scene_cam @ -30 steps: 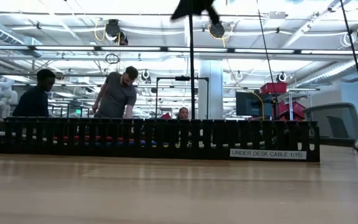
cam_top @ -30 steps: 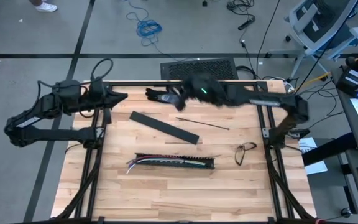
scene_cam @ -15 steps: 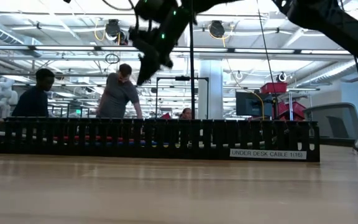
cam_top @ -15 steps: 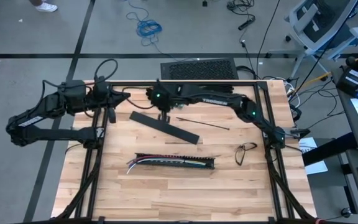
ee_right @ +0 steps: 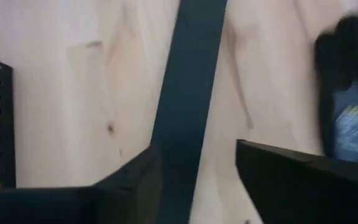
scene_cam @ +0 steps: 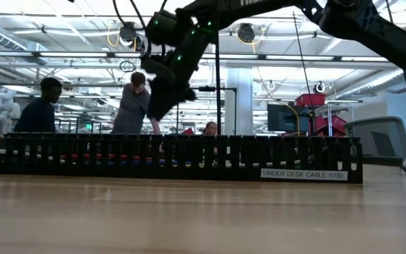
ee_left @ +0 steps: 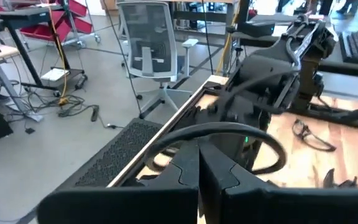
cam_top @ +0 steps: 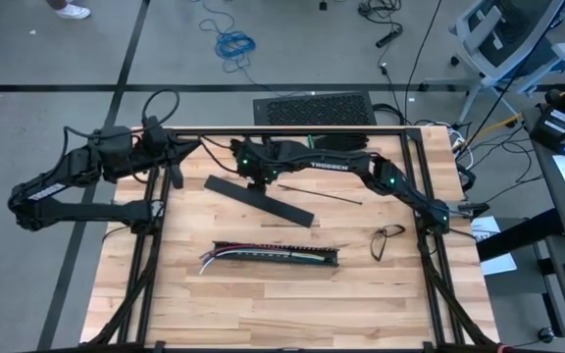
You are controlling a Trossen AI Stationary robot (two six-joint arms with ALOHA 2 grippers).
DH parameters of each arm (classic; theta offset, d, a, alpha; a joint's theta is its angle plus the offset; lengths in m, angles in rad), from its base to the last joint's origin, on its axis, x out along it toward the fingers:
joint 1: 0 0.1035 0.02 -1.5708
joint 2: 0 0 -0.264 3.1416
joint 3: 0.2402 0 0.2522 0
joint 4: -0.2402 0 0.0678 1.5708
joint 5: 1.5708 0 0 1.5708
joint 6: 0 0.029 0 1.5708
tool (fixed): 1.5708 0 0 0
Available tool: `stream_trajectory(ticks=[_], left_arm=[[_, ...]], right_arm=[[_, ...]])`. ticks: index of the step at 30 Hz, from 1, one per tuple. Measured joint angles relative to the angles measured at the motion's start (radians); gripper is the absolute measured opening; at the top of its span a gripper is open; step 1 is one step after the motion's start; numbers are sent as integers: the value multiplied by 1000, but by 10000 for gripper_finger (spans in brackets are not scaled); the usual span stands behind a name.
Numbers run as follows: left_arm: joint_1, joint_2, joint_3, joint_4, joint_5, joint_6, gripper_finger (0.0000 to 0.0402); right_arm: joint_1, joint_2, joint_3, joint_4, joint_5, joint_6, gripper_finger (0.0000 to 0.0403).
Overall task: Ziptie cables
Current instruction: Close the black cable duct
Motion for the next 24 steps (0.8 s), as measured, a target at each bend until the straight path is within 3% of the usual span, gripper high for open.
stream_trajectory(ticks=[8, 11, 24], left_arm=[[0, -39, 0, -3, -210, 135, 0], [0, -69, 0, -3, -261, 146, 0], [0, -120, 1, 6, -269, 144, 0]], right_arm=[[24, 29, -1, -119, -25, 116, 286], [27, 29, -1, -135, 11, 122, 307], [4, 98, -2, 155, 33, 438, 318]])
